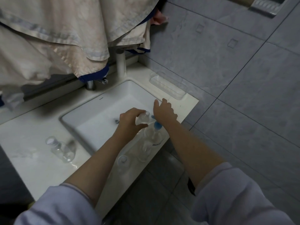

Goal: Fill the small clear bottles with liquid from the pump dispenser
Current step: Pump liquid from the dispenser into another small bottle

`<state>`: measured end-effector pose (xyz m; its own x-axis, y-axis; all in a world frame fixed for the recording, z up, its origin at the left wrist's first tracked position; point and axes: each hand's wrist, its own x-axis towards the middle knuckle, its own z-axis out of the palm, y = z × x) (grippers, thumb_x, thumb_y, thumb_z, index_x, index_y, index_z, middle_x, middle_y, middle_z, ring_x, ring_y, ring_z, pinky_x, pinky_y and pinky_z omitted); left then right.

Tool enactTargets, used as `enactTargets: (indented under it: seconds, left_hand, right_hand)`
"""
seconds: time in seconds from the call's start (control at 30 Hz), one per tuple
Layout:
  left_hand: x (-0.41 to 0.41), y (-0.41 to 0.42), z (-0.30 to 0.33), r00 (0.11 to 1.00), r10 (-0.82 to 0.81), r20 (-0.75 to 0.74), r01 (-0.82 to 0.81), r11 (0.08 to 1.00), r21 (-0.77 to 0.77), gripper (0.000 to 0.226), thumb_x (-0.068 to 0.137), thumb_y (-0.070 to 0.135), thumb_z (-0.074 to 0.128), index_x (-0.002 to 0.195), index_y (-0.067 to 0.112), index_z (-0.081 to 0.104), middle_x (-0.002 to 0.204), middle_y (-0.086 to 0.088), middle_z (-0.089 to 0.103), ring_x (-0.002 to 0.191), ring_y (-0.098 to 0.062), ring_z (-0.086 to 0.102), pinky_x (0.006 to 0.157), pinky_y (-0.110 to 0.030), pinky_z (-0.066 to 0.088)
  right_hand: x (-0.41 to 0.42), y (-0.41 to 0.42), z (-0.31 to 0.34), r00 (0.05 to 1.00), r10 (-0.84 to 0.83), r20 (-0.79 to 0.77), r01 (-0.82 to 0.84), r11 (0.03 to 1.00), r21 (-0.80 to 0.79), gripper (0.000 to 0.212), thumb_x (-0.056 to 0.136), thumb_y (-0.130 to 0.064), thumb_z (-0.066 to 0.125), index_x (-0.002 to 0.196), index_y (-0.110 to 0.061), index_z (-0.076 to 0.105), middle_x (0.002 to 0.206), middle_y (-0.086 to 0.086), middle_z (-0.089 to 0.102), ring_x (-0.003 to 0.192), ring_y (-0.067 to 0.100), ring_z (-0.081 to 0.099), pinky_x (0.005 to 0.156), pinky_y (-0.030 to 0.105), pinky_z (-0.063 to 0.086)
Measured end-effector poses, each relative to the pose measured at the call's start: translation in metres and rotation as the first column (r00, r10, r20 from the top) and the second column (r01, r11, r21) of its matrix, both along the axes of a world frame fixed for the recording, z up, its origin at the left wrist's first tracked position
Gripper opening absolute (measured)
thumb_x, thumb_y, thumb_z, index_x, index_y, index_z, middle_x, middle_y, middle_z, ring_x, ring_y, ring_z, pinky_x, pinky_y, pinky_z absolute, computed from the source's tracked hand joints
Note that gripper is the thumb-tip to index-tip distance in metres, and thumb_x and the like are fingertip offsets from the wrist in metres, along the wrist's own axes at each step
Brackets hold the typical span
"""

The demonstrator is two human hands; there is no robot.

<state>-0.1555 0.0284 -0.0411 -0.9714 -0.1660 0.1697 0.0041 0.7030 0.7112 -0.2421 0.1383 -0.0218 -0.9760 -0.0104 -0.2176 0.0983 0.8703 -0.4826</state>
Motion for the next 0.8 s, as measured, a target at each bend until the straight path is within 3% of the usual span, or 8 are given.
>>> enactTargets:
  seconds: [0.27,0.57,0.67,0.8]
  left_hand:
    - [0.019,-0.01,0.01,0.995,0.057,-0.083,-0.046,0.991,0.122,0.044,0.068,0.026,0.079,0.109,0.022,0.062,0.099,0.012,0.058,0.091,-0.009,0.053,0.094,-0.046,0.043]
    - [0.058,-0.028,0.031,0.973,0.191,-0.127,-0.167,0.969,0.18,0.044,0.065,0.02,0.081,0.106,0.018,0.064,0.101,0.006,0.061,0.09,-0.013,0.058,0.094,-0.047,0.043]
    - [0.075,-0.036,0.035,0.962,0.245,-0.12,-0.217,0.954,0.208,0.045,0.064,0.017,0.082,0.106,0.017,0.065,0.102,0.003,0.063,0.091,-0.014,0.059,0.09,-0.034,0.046]
    - [0.098,-0.046,0.035,0.949,0.296,-0.107,-0.264,0.934,0.24,0.047,0.062,0.015,0.083,0.106,0.015,0.065,0.102,0.001,0.064,0.087,-0.011,0.058,0.074,-0.012,0.04]
  right_hand:
    - [0.017,-0.007,0.027,0.976,0.14,-0.169,-0.15,0.988,-0.049,0.051,0.099,-0.033,0.037,0.144,-0.009,0.031,0.143,0.013,0.038,0.129,0.03,0.039,0.107,0.046,0.031]
    - [0.049,-0.016,0.052,0.928,0.292,-0.232,-0.318,0.944,-0.083,0.053,0.099,-0.033,0.04,0.146,-0.012,0.03,0.148,0.01,0.033,0.132,0.028,0.036,0.107,0.043,0.032]
    - [0.06,-0.022,0.056,0.907,0.349,-0.236,-0.38,0.92,-0.1,0.053,0.098,-0.032,0.041,0.146,-0.012,0.03,0.147,0.009,0.033,0.13,0.027,0.039,0.105,0.043,0.035]
    - [0.075,-0.032,0.058,0.871,0.425,-0.248,-0.462,0.88,-0.115,0.05,0.098,-0.031,0.043,0.144,-0.013,0.034,0.145,0.008,0.037,0.128,0.025,0.042,0.103,0.039,0.037]
